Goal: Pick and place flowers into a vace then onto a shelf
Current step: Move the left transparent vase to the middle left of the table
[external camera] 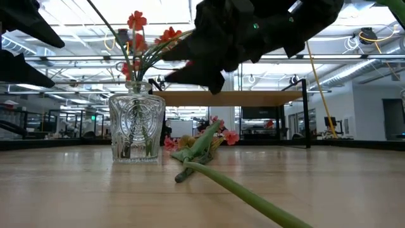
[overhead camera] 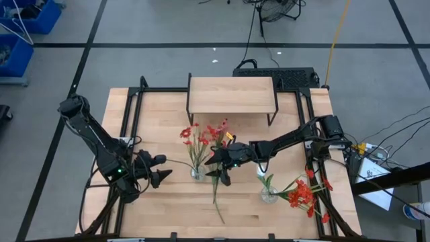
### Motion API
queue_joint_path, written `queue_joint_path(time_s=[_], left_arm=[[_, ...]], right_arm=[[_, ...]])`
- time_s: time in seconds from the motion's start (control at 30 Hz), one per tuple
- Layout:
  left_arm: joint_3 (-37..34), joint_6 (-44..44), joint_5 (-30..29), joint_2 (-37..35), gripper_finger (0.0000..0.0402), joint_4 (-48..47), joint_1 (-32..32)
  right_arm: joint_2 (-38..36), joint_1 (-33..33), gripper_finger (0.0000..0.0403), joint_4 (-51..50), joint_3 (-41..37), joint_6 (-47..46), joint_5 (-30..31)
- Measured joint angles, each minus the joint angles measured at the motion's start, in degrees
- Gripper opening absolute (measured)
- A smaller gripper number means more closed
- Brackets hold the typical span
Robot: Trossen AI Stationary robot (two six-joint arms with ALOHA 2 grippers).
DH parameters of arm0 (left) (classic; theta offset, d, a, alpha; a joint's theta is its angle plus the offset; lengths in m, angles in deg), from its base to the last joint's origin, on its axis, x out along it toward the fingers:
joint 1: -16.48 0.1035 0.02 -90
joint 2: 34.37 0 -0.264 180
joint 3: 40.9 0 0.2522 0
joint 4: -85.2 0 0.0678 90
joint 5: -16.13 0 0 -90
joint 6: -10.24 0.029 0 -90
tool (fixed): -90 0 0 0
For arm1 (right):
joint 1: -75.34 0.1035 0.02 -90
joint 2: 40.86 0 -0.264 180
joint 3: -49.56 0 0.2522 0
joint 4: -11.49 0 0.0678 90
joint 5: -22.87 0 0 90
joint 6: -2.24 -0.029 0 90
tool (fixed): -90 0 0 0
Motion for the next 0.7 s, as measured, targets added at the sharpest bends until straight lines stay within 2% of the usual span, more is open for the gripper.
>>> queue_joint_path(time_s=[0.23,0.4,0.7], left_arm=[[0.0,-0.2,0.4,0.0,0.0399,-1.9,1.5],[0.0,-0.3,1.7,0.0,0.0399,-1.9,2.6],[0.0,0.3,3.6,0.0,0.0399,-2.0,2.9]], right_arm=[[5.3,0.5,0.0228,2.6,1.9,-3.3,-1.5],[6.3,0.8,0.0228,4.3,4.0,-2.2,0.2],[9.1,0.7,0.0228,4.3,5.1,-1.9,-1.3]])
